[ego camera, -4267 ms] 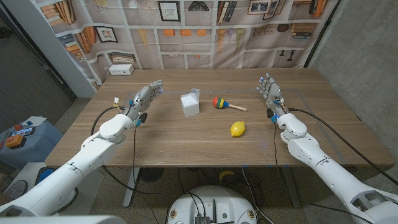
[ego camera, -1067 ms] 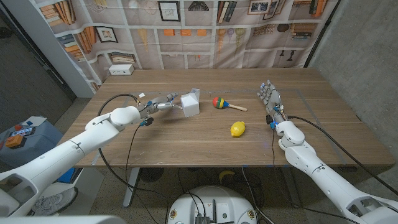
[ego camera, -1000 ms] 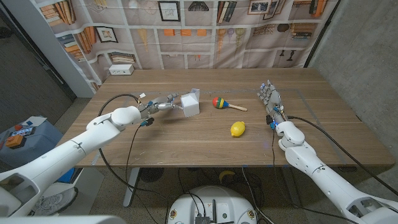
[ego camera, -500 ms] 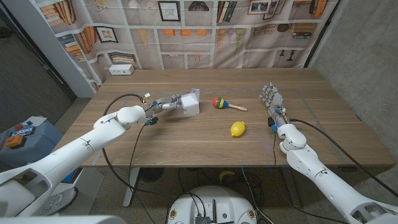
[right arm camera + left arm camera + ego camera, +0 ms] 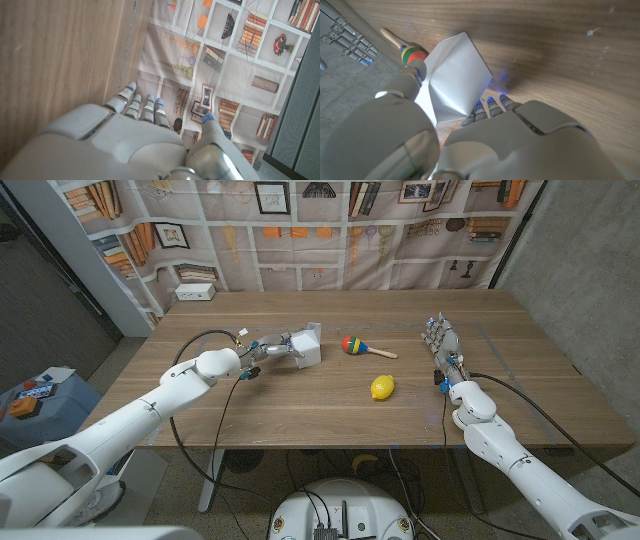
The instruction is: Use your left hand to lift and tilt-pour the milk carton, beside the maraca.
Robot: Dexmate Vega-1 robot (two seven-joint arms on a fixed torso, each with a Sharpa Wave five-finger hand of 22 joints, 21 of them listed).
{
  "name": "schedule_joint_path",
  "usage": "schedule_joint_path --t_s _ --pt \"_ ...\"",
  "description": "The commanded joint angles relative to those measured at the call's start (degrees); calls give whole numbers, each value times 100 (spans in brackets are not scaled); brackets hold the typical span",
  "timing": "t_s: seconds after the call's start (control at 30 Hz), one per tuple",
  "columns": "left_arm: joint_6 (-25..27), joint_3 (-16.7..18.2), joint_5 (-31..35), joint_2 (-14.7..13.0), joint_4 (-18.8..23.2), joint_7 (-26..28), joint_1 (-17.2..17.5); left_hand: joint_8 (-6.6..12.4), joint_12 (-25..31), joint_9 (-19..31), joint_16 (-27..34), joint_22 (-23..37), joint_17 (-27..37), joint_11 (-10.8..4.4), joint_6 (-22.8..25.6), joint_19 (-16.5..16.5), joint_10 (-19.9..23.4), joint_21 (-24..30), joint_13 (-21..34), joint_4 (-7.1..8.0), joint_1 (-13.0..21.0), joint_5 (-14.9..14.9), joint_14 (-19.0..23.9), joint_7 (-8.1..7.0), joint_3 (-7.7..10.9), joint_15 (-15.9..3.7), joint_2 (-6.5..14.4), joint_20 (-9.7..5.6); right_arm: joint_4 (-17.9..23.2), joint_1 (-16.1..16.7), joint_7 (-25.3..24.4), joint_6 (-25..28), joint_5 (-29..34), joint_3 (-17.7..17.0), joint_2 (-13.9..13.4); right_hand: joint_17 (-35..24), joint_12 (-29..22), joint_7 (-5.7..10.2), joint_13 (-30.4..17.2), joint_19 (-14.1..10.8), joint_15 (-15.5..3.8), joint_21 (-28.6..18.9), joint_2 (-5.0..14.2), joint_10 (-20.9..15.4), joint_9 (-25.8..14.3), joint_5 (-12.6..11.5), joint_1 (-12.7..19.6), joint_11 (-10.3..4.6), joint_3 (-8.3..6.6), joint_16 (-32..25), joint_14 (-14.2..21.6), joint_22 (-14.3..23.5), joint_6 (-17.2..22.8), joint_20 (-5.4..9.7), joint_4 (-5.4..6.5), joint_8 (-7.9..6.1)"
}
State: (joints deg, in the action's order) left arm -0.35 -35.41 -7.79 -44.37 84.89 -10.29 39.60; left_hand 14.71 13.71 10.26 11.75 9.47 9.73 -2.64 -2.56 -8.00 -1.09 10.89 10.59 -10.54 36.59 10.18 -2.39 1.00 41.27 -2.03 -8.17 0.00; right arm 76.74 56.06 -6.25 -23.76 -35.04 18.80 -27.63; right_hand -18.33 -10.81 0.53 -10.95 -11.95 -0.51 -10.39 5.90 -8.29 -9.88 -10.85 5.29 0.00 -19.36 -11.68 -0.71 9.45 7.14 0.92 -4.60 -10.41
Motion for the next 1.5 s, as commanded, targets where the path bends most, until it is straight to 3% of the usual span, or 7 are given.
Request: schedule_joint_path --t_s 0.03,0.37,0.7,0.93,1.5 --pt "41 4 71 59 86 249 56 92 65 41 29 10 15 -66 211 157 238 42 41 -13 207 4 227 -26 -11 -173 10 -13 -16 29 10 -34 -29 -27 10 -14 -24 29 8 2 -7 -30 18 -13 -19 -33 -24 17 -24 -27 -13 15 18 -32 -35 -26" --pt "13 56 83 86 108 469 158 309 144 71 64 7 21 -147 730 504 730 50 81 -19 569 10 759 -56 -71 -255 -33 -188 -111 -24 31 -59 -20 -7 54 -1 -25 39 8 2 8 -31 22 -14 -19 -34 -28 11 -22 -32 -12 15 18 -43 -40 -26" --pt "-58 78 65 126 57 543 182 422 157 87 66 7 25 -148 958 625 903 42 99 -16 727 21 950 -93 -117 -282 -42 -275 -180 -72 36 -62 -13 2 75 11 -28 46 8 0 8 -33 28 -19 -19 -34 -32 7 -22 -37 -8 15 26 -52 -43 -28" --pt "-123 94 46 149 18 574 190 507 148 117 56 6 30 -154 1088 711 979 35 119 -7 856 51 1051 -137 -147 -280 -8 -421 -225 -124 70 -49 -27 6 79 18 -30 49 8 3 17 -33 32 -21 -19 -35 -33 10 -22 -41 -5 15 32 -65 -45 -30" --pt "-25 238 -142 19 325 464 219 619 144 167 38 7 41 -145 1213 771 1058 18 161 12 982 81 1132 -151 -213 -258 30 -482 -343 -202 161 -67 -70 19 111 38 -32 59 8 1 48 -35 42 -28 -19 -35 -40 6 -22 -44 -15 16 37 -82 -50 -30"
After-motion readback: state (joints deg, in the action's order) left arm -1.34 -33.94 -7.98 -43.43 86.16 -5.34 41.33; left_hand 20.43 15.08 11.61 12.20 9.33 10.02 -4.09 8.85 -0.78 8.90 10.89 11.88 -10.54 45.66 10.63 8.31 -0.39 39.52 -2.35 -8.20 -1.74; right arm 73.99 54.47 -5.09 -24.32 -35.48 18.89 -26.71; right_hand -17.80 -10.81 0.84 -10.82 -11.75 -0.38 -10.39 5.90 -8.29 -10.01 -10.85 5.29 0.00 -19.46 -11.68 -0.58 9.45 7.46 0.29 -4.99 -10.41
